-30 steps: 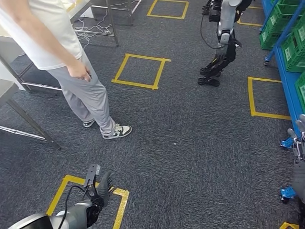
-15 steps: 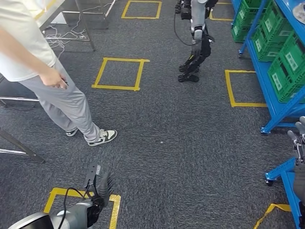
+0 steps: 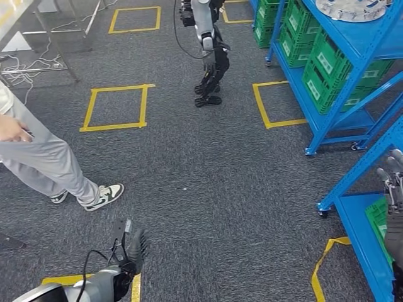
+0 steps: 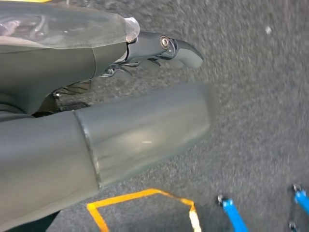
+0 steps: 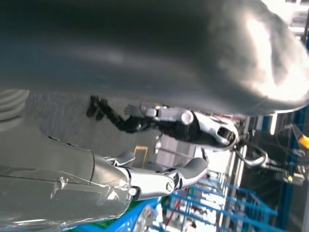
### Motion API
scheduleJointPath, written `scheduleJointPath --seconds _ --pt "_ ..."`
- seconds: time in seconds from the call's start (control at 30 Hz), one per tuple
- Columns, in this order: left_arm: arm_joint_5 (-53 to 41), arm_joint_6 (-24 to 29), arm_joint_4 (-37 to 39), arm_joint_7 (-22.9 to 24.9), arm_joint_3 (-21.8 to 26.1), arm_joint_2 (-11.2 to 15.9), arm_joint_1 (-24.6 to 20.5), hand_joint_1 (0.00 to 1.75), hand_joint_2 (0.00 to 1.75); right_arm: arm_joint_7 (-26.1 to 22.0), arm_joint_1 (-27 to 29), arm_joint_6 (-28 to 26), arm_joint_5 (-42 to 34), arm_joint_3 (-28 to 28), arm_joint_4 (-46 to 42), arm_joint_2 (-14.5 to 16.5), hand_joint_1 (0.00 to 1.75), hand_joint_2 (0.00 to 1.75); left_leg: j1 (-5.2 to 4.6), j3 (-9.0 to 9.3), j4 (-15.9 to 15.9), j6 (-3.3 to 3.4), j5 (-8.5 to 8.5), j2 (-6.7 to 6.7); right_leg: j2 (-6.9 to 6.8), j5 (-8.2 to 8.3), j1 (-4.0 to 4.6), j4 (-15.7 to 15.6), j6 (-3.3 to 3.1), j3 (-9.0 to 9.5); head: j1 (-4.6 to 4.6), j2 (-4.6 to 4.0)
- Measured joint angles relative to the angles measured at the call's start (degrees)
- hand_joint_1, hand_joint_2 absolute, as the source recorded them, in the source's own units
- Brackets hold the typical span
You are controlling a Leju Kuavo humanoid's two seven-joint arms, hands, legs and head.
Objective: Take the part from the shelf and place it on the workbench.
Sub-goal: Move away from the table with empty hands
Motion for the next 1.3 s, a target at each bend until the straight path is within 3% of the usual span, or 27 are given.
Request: scheduleJointPath --seconds 0.03,0.1,0.13,0.2,0.23,0.27,0.33,0.37,0.4,0.47,0.53,0.57,0.67,0.73,0.8,0.87,0.9,0.93,0.97,1.0,1.07,1.13,1.2,1.23,1.3 --pt "0.0 0.0 0.0 0.0 0.0 0.1 -0.1 0.0 0.0 0.0 0.0 -0.1 0.1 0.0 0.0 0.0 0.0 0.0 -0.13 0.52 -1.2 0.17 0.12 -0.43 0.53 0.06 -0.17 0.0 0.25 -0.18 -0.03 0.0" --pt "0.0 0.1 0.0 0.0 0.0 0.1 -0.3 0.0 0.0 0.1 0.0 -0.3 0.4 0.0 -0.1 0.0 0.0 0.0 -0.19 0.74 -1.7 0.32 0.17 0.41 1.51 0.17 -0.36 -0.1 0.87 -0.65 -0.23 0.0" --pt "0.1 0.1 0.0 0.0 0.0 0.0 -0.4 0.0 0.0 0.1 0.1 -0.5 0.5 0.0 -0.2 0.0 0.0 0.0 -0.04 0.92 -2.0 0.48 0.27 1.06 0.84 -0.16 -0.2 0.4 1.16 -1.01 -0.26 0.0" --pt "0.1 0.0 -0.1 0.0 0.0 -0.1 -0.4 0.0 0.0 0.0 -0.1 -0.6 0.7 0.0 -0.4 0.0 0.0 0.0 0.32 1.3 -2.6 0.86 0.42 2.47 -2.15 -2.25 0.09 3.9 1.7 -2.77 0.05 0.0" --pt "0.1 0.0 -0.1 0.0 0.0 -0.1 -0.3 0.0 0.0 0.1 -0.1 -0.8 0.9 0.0 -0.5 0.0 0.0 0.0 0.36 1.43 -2.7 0.97 0.37 3.25 -4.21 -4.27 0.0 7.9 1.95 -4.53 0.24 0.0" --pt "0.1 0.0 -0.1 0.0 0.0 -0.1 -0.2 0.0 0.0 0.2 -0.1 -0.8 1.1 0.0 -0.5 0.0 0.0 0.0 0.35 1.47 -2.7 1.02 0.28 3.95 -5.27 -6.19 -0.25 12.2 2.21 -6.56 0.43 0.0" --pt "0.0 0.0 -0.1 0.1 0.0 -0.2 0.1 0.0 0.0 0.4 0.1 -1.0 1.6 0.0 -0.5 0.1 0.0 0.0 0.37 1.57 -2.6 0.92 0.1 5.4 -6.17 -8.41 -0.81 18.7 2.72 -9.72 0.54 0.0" --pt "0.0 0.0 -0.1 0.1 0.0 -0.2 0.2 0.0 0.0 0.4 0.2 -1.0 1.7 -0.1 -0.5 0.1 0.0 0.0 0.41 1.64 -2.6 0.78 -0.02 6.08 -6.32 -7.76 -1.06 18.5 2.96 -9.6 0.57 0.0" --pt "0.0 0.0 -0.1 0.1 0.0 -0.2 0.2 0.0 0.0 0.5 0.3 -1.1 1.9 -0.1 -0.5 0.1 0.0 0.0 0.47 1.78 -2.5 0.6 -0.21 6.74 -6.57 -6.16 -1.28 15.9 3.17 -8.29 0.58 0.0" --pt "0.1 0.0 -0.1 0.1 0.0 -0.2 0.1 0.0 0.0 0.6 0.4 -1.1 2.1 -0.1 -0.5 0.1 0.0 0.0 0.57 2.22 -2.3 0.02 -0.72 8.0 -8.12 -2.27 -1.47 6.9 3.39 -3.57 0.57 0.0" --pt "0.5 0.0 -0.1 0.0 0.0 0.1 0.0 0.0 0.0 0.7 0.1 -1.1 2.0 0.0 -0.4 0.1 0.0 0.0 0.41 2.53 -2.0 -0.67 -1.12 8.88 -9.87 -0.67 -1.27 1.3 3.07 -0.51 0.64 0.0" --pt "0.8 0.0 -0.1 0.0 0.0 0.3 0.0 0.0 0.0 0.8 -0.1 -1.1 1.9 0.0 -0.3 0.1 0.0 0.0 0.23 2.57 -1.9 -0.95 -1.19 9.26 -10.13 -0.85 -1.14 0.7 2.7 -0.22 0.54 0.0" --pt "2.0 -0.3 -0.1 0.0 0.3 0.8 -0.2 0.0 0.0 1.3 -2.2 -0.8 1.1 0.4 0.1 0.1 0.0 0.0 0.23 2.67 -1.8 -1.64 -1.31 10.55 -8.29 -0.56 -1.05 1.0 1.51 -0.46 0.1 0.0" --pt "2.5 -0.4 -0.1 -0.1 0.5 1.2 -0.3 0.0 0.0 1.4 -4.7 -0.7 0.6 0.9 0.6 0.3 0.0 0.0 0.55 1.73 0.6 -2.15 -3.16 8.41 -7.08 -0.3 -1.14 0.9 0.78 -0.66 -0.05 0.0" --pt "2.7 -0.4 -0.1 -0.1 0.7 1.5 -0.3 0.0 0.0 1.4 -7.0 -0.9 0.1 1.6 1.3 0.5 0.0 0.0 0.68 -1.87 8.2 -2.3 -7.15 4.75 -5.94 -0.06 -1.12 0.9 0.22 -0.94 -0.42 0.0" --pt "2.8 -0.4 -0.1 -0.2 0.7 1.7 0.0 0.0 0.0 1.4 -8.3 -1.1 -0.2 2.1 2.2 0.7 0.0 0.0 0.55 -6.47 16.7 -2.08 -10.23 3.47 -4.65 0.12 -0.87 0.9 -0.15 -1.23 -0.8 0.0" --pt "2.8 -0.3 -0.1 -0.2 0.7 1.8 0.2 0.0 0.0 1.3 -8.6 -1.2 -0.3 2.3 2.5 0.8 0.0 0.0 0.45 -7.75 18.5 -1.85 -10.25 3.31 -3.9 0.2 -0.71 0.9 -0.26 -1.32 -0.9 0.0" --pt "2.8 -0.2 -0.1 -0.2 0.8 1.8 0.3 0.0 0.0 1.2 -8.9 -1.3 -0.3 2.4 2.8 0.9 0.0 0.0 0.37 -7.74 17.7 -1.54 -9.09 3.22 -3.19 0.26 -0.59 0.9 -0.33 -1.36 -0.94 0.0" --pt "2.8 -0.1 -0.1 -0.2 0.8 1.8 0.3 0.0 0.0 1.2 -9.1 -1.4 -0.4 2.5 3.1 0.9 0.0 0.0 0.29 -6.65 14.9 -1.18 -7.15 2.98 -2.49 0.31 -0.48 0.9 -0.36 -1.36 -0.98 0.0" --pt "2.8 0.0 -0.1 -0.2 0.8 1.8 0.2 0.0 0.0 1.1 -9.4 -1.5 -0.4 2.6 3.3 1.0 0.0 0.0 0.2 -4.54 10.2 -0.71 -4.61 2.1 -1.74 0.37 -0.41 0.9 -0.33 -1.34 -1.03 0.0" --pt "2.8 0.0 -0.1 -0.2 0.8 2.0 0.2 0.0 0.0 0.8 -9.8 -1.7 -0.5 2.8 3.7 1.0 0.0 0.0 0.15 -0.86 2.2 -0.03 -1.49 -0.78 -0.52 0.49 -0.37 0.9 -0.11 -1.46 -0.93 0.0" --pt "2.8 0.1 -0.1 -0.2 0.8 2.2 0.1 0.0 0.0 0.7 -9.9 -1.8 -0.5 3.0 4.1 1.1 0.0 0.0 -0.04 0.39 -0.7 0.08 -0.86 -1.82 0.66 0.65 -0.56 0.9 0.43 -1.82 -0.87 0.0" --pt "2.9 0.1 -0.1 -0.3 0.8 2.2 0.0 0.0 0.0 0.7 -10.0 -1.9 -0.5 3.1 4.4 1.1 0.0 0.0 -0.12 0.59 -1.1 0.19 -0.62 -0.3 1.51 0.84 -0.73 0.8 1.14 -2.17 -0.96 0.0" --pt "2.9 0.1 -0.1 -0.3 0.8 2.1 0.0 0.0 0.0 0.7 -10.0 -1.9 -0.5 3.2 4.5 1.1 0.0 0.0 0.01 0.78 -1.4 0.37 -0.47 0.36 0.69 0.61 -0.63 1.0 1.44 -2.45 -0.87 0.0" --pt "3.0 0.0 -0.1 -0.3 0.8 2.1 0.1 0.0 0.0 0.6 -10.3 -1.9 -0.5 3.3 4.8 1.1 0.0 0.0 0.24 1.16 -2.0 0.84 -0.3 1.95 -2.96 -1.93 -0.4 5.0 2.01 -4.41 -0.36 0.0"
